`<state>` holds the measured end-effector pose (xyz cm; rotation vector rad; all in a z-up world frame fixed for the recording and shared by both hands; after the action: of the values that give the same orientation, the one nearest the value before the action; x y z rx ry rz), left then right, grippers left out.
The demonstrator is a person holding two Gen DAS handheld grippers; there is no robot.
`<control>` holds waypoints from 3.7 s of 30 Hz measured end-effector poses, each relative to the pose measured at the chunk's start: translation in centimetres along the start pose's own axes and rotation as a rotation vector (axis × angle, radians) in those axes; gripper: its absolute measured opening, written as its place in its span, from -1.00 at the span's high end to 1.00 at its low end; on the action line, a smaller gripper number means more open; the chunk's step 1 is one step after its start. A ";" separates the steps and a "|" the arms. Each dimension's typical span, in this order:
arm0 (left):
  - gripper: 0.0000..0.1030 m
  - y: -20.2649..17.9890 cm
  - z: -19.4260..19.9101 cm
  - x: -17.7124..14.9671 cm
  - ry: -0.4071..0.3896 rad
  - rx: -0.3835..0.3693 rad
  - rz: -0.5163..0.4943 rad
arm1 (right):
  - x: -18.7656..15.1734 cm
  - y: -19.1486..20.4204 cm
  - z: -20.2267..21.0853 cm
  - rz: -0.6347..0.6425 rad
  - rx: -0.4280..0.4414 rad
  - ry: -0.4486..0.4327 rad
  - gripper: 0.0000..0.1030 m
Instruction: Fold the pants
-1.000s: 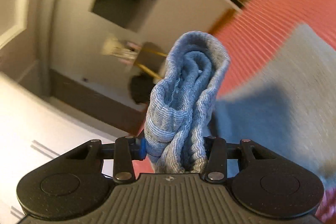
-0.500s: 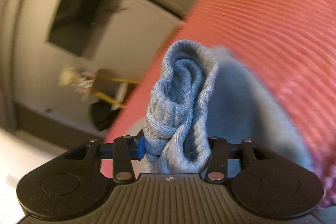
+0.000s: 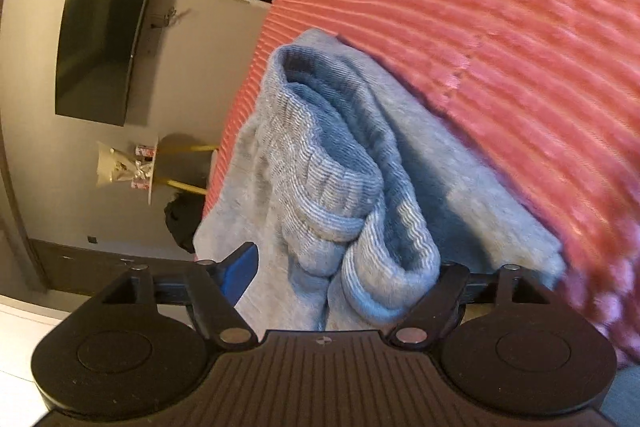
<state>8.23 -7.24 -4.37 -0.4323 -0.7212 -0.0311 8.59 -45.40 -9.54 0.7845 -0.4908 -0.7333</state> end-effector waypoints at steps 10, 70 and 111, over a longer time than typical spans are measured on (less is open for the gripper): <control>0.20 -2.0 -1.1 -0.8 0.047 -0.029 -0.074 | -1.1 0.5 -0.5 0.042 -0.037 0.008 0.08; -0.09 -4.3 -13.2 13.8 0.088 0.297 -0.174 | 1.8 1.3 0.9 0.423 -0.352 -0.249 -0.59; -0.40 2.5 0.7 0.3 -0.014 0.125 0.136 | 1.1 -2.3 5.1 -0.104 -0.038 -0.169 -0.07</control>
<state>8.45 -4.62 -4.68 -0.3616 -0.7017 0.1444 5.16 -49.65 -8.01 0.7199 -0.5894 -0.9080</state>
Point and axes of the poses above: each gripper's, at about its wrist camera, not at the fingertips, and z roughly against the way its jaws point, y to its left, x to its top, the point moved 2 cm from there along -z, roughly the way its jaws point, and after that the axes turned 9 degrees about -x, right-handed, at the moved point
